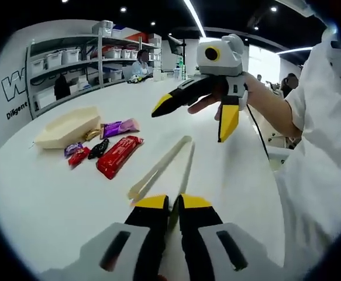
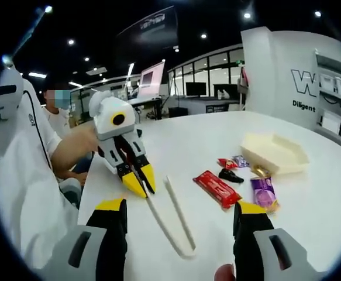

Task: Place the target food into the container with the food tongs after gripping and lifting it, then release it inside without dropping or visibly crushing the food.

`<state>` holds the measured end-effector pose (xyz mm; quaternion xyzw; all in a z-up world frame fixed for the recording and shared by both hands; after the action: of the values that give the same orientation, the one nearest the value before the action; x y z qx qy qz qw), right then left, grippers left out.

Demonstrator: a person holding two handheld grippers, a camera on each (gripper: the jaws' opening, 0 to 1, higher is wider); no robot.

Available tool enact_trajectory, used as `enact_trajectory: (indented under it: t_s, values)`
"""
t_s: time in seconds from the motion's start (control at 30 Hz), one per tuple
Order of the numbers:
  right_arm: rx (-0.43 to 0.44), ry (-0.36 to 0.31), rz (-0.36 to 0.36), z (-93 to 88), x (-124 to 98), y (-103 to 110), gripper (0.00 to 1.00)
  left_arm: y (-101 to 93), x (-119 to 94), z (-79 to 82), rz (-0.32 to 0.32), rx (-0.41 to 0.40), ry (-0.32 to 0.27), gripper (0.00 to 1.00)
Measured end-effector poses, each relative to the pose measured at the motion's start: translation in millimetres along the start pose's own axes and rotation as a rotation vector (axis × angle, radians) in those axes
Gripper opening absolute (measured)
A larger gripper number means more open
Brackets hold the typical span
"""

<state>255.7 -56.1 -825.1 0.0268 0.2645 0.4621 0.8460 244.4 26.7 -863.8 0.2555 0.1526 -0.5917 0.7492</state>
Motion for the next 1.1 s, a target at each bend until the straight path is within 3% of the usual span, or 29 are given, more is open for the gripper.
enact_trajectory:
  t_s: [0.4, 1.1]
  values:
    - [-0.004, 0.01, 0.017, -1.7, 1.7, 3.2, 0.72, -9.5, 2.2, 4.5, -0.049, 0.017, -0.033, 0.02]
    - [0.021, -0.007, 0.009, -5.3, -6.6, 0.0, 0.73, -5.7, -7.1, 14.6, -0.02, -0.002, -0.114, 0.01]
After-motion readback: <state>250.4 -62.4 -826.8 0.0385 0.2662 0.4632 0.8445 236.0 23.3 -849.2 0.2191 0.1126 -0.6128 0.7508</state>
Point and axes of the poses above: the point that each gripper's makers call its tool centre point, and the gripper's own axes: x roughly forward along the fingers, y roughly to its left, z roughly out of its top, the point moved 1 cm from there along -x, roughly backward along the fingers, and after that the axes turned 15 degrees about x, right-handed, at the moved point
